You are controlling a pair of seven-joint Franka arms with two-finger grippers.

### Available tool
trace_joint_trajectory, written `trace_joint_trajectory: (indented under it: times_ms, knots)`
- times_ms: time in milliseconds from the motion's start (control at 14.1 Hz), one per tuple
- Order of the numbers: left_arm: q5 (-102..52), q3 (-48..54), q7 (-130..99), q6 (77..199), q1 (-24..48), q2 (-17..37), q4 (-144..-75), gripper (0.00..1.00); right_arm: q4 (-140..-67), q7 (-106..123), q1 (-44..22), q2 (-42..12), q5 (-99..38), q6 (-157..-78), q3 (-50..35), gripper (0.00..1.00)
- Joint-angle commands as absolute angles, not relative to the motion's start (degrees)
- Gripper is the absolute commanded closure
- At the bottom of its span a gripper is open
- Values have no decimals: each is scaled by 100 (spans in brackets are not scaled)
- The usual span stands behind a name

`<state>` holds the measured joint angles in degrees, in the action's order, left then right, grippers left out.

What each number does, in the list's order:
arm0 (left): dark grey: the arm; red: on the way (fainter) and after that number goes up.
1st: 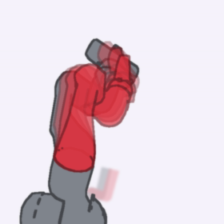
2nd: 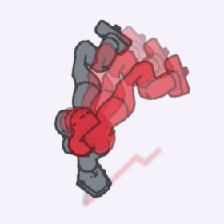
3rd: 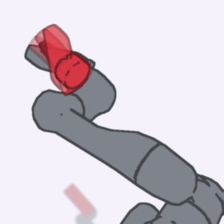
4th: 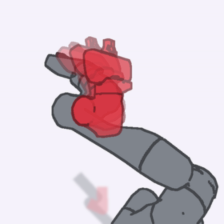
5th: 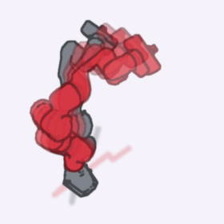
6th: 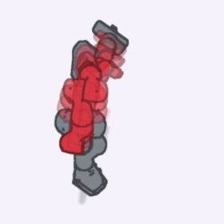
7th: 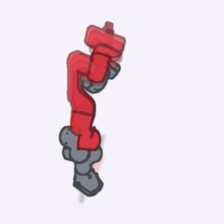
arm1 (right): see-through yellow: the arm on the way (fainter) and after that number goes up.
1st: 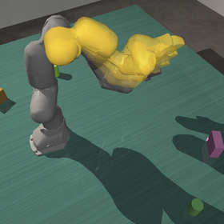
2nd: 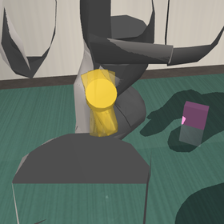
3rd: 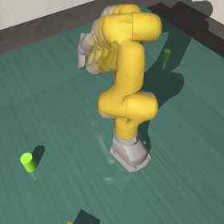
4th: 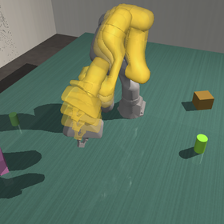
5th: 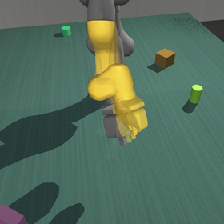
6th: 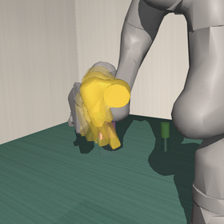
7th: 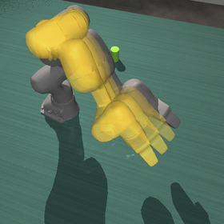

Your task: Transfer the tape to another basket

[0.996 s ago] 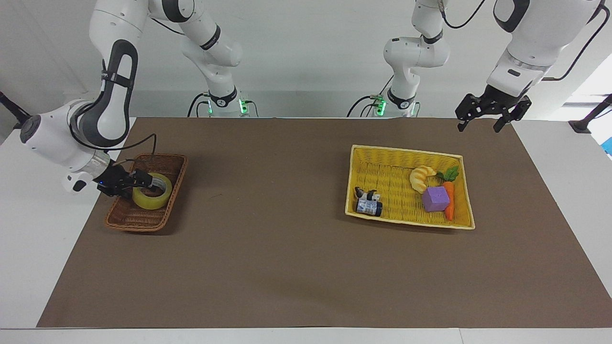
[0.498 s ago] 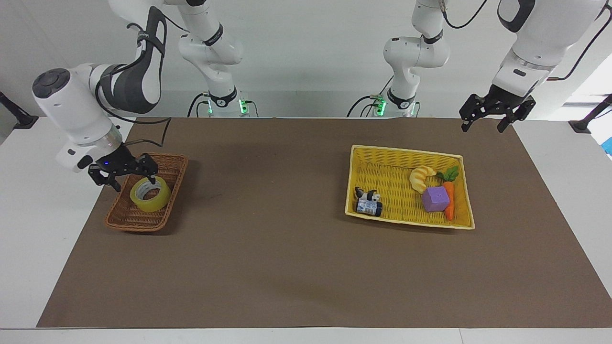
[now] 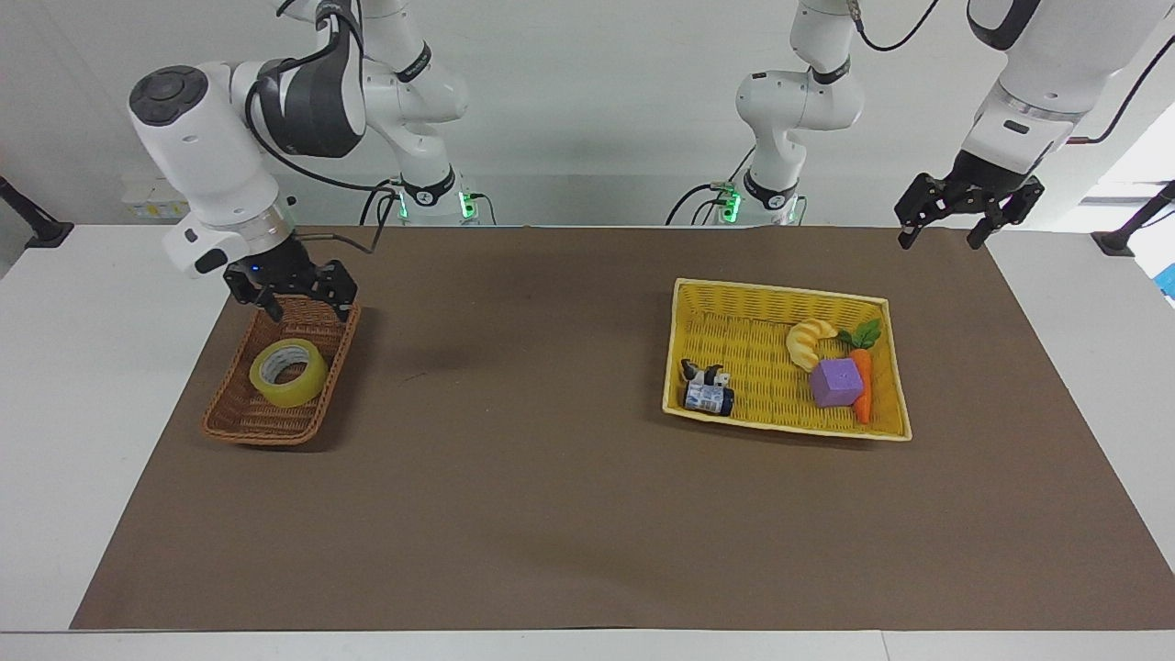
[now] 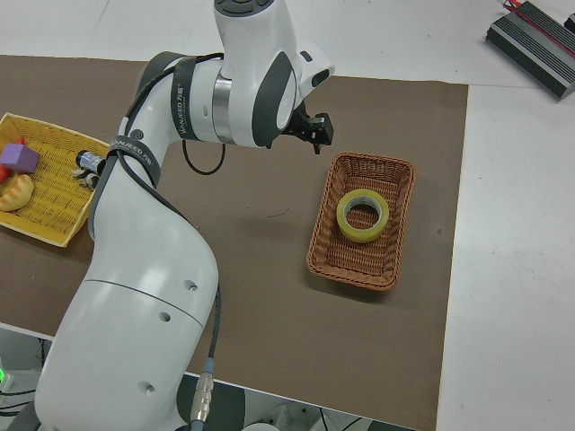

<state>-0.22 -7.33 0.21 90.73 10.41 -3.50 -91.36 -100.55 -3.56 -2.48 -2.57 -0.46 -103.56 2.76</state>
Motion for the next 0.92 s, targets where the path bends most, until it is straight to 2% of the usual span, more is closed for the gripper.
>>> trace_joint_trajectory:
  times_ms: [0, 142, 285, 569, 854]
  knots:
    - [26, -773, 62, 9062, 1099, -404, -9114, 0, -10231, -843, -351, 78, 53, -10371, 246, 0]
    - [26, -782, 62, 9062, 1081, -404, -9114, 0, -10099, -861, -334, 341, -9, -10240, 246, 0]
    - [26, -774, 62, 9062, 1081, -404, -9114, 0, -9819, -844, -273, 544, -9, -9784, 316, 0]
    - [26, -782, 62, 9062, 1081, -404, -9114, 0, -9072, -826, -211, 624, 52, -8870, 343, 0]
    - [26, -773, 62, 9062, 1090, -404, -9114, 0, -9000, -641, -211, 755, 70, -8262, 290, 0]
